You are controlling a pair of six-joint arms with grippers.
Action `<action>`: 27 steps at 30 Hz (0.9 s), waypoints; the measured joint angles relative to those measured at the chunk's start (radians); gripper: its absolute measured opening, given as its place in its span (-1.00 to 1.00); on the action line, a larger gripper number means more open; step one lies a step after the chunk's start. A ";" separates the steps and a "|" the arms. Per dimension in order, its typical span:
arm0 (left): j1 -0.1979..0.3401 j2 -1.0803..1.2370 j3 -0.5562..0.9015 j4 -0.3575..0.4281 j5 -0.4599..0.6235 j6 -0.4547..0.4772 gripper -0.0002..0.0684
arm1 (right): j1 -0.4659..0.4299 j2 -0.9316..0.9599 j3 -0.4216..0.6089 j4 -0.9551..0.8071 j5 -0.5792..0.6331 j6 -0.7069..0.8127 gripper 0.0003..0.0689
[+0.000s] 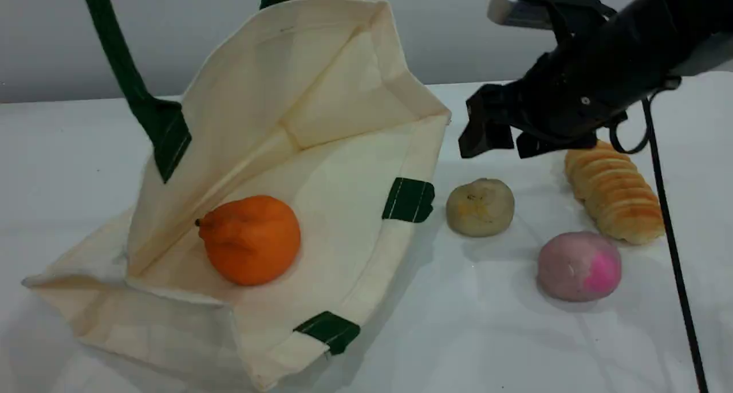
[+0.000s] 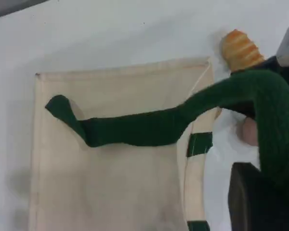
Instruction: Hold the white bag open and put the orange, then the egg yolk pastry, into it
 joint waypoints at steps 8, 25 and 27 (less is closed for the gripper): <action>-0.001 0.000 0.000 -0.008 0.004 0.000 -0.80 | -0.002 0.067 -0.026 0.000 -0.005 -0.001 0.56; -0.001 0.000 0.000 -0.021 0.008 0.003 -0.80 | -0.001 0.167 -0.077 0.002 0.010 -0.001 0.29; -0.001 0.000 0.000 -0.021 0.008 0.003 -0.80 | -0.001 0.167 -0.074 0.002 0.010 -0.001 0.04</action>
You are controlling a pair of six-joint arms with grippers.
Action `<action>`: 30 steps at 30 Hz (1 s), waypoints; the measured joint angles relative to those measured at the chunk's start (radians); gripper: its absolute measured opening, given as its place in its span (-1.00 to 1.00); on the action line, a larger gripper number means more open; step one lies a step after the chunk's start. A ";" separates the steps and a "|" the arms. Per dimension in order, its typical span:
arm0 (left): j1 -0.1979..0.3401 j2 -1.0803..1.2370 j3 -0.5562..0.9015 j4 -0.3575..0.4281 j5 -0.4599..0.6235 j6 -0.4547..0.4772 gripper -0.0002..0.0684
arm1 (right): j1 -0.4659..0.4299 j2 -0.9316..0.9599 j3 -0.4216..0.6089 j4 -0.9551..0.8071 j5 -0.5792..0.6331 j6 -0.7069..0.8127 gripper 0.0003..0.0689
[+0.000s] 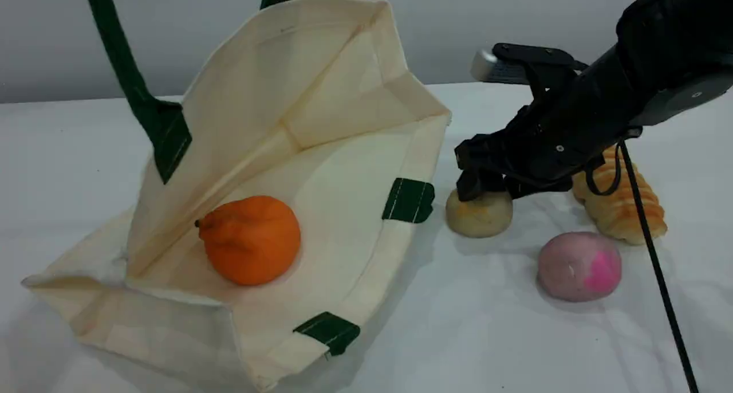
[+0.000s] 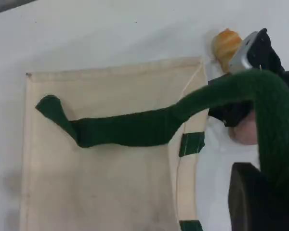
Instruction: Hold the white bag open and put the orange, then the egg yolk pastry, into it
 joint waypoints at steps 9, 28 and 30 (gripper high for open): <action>0.000 0.000 0.000 0.000 0.000 0.001 -0.80 | 0.000 -0.027 0.041 0.001 -0.041 0.000 -0.48; 0.000 0.000 0.000 -0.001 0.002 0.001 -0.80 | 0.001 -0.450 0.282 -0.005 0.109 0.000 -0.53; -0.001 0.000 0.000 -0.001 0.003 0.001 -0.80 | 0.004 -0.455 0.283 -0.007 0.197 0.000 -0.54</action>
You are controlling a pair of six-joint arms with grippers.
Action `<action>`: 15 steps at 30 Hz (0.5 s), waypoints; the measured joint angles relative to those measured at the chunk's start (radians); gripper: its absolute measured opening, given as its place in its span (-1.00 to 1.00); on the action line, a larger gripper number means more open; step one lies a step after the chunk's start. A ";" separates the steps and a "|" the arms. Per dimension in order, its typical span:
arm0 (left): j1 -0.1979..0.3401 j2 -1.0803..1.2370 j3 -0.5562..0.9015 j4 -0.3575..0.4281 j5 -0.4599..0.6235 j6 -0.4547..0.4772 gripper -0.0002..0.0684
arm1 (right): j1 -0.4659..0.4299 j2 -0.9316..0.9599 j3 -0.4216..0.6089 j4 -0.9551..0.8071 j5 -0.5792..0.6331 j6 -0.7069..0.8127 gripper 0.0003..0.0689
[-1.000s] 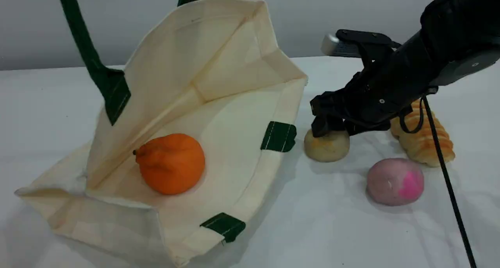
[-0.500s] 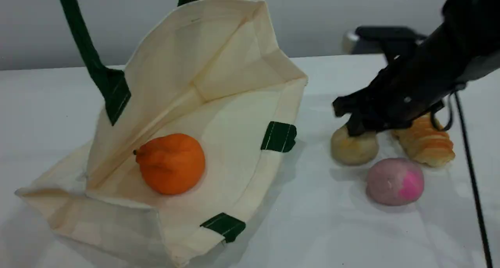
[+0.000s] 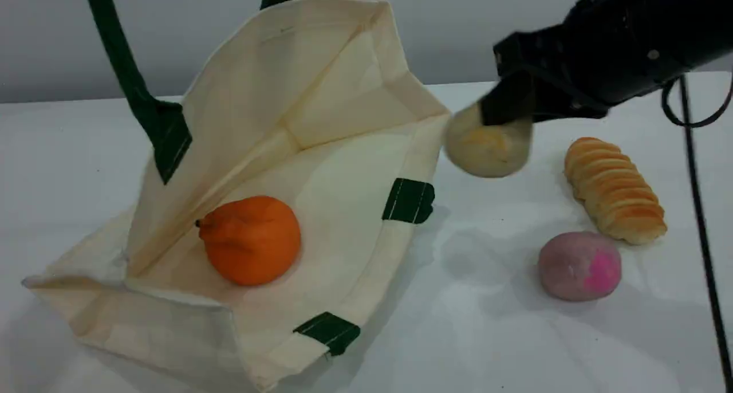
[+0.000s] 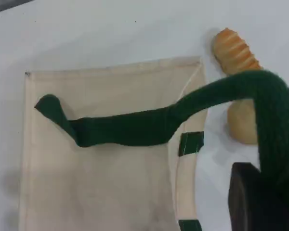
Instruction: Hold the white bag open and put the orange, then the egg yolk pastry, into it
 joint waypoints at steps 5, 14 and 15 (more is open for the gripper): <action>0.000 0.000 0.000 -0.036 0.005 0.008 -0.80 | 0.087 0.001 0.000 0.000 0.145 -0.001 -0.55; 0.000 0.000 0.000 -0.132 0.024 0.058 -0.80 | 0.300 0.020 -0.083 0.008 -0.051 0.000 -0.57; 0.000 0.000 0.000 -0.133 0.024 0.058 -0.80 | 0.309 0.027 -0.096 0.008 -0.076 0.000 -0.57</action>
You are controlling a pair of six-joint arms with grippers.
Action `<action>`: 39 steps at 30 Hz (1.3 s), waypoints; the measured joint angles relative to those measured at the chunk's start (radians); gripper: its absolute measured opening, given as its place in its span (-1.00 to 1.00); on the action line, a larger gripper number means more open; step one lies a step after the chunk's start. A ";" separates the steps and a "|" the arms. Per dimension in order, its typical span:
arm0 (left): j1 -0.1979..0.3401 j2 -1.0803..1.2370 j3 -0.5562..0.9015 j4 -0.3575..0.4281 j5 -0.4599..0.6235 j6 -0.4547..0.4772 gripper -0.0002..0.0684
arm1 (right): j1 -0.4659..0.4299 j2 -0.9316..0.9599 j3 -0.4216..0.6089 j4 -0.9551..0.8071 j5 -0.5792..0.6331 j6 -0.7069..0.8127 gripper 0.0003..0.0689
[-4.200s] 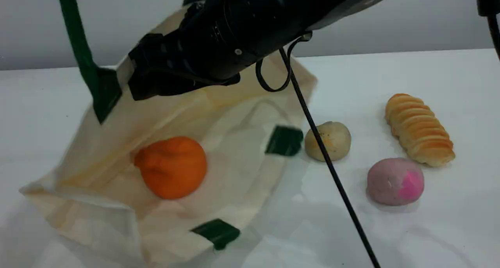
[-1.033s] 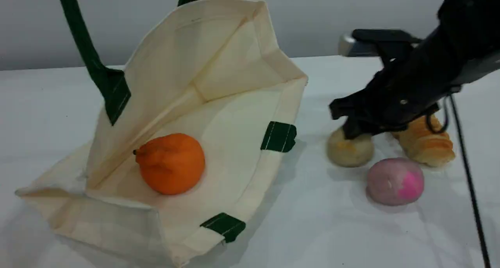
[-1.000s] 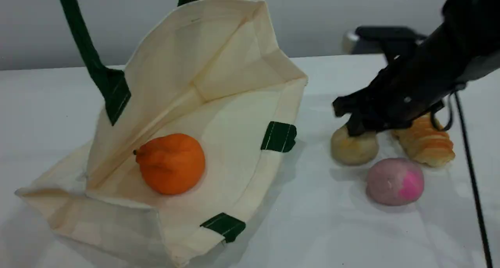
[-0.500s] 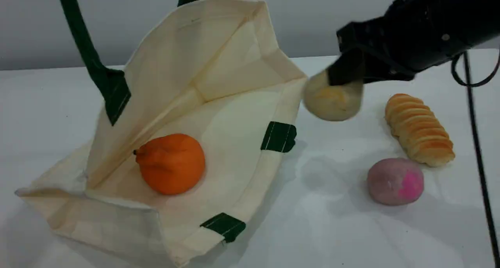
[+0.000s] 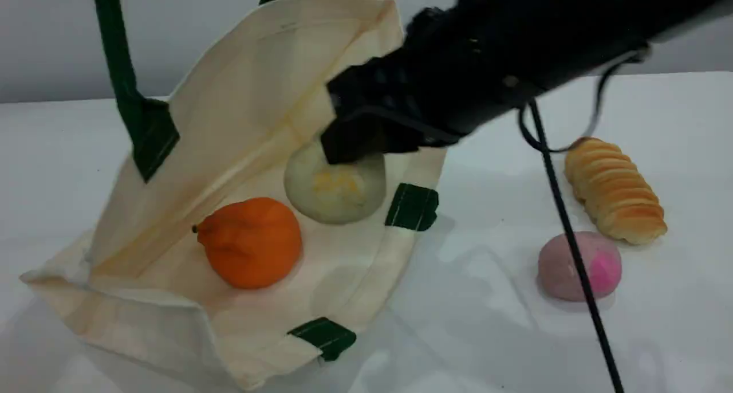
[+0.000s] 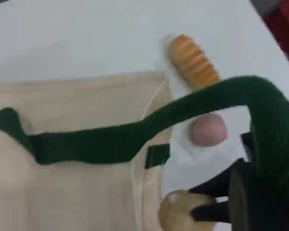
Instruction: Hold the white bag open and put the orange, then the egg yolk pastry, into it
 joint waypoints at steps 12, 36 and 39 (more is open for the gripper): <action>0.000 0.000 0.000 -0.004 0.005 0.000 -0.80 | 0.006 0.189 -0.171 -0.001 -0.031 0.000 -0.58; 0.000 0.000 0.000 -0.003 0.007 -0.001 -0.80 | 0.058 0.318 -0.318 -0.003 -0.012 0.000 -0.58; 0.000 0.000 0.000 -0.003 0.007 -0.001 -0.80 | 0.058 0.318 -0.326 -0.002 -0.010 0.000 -0.44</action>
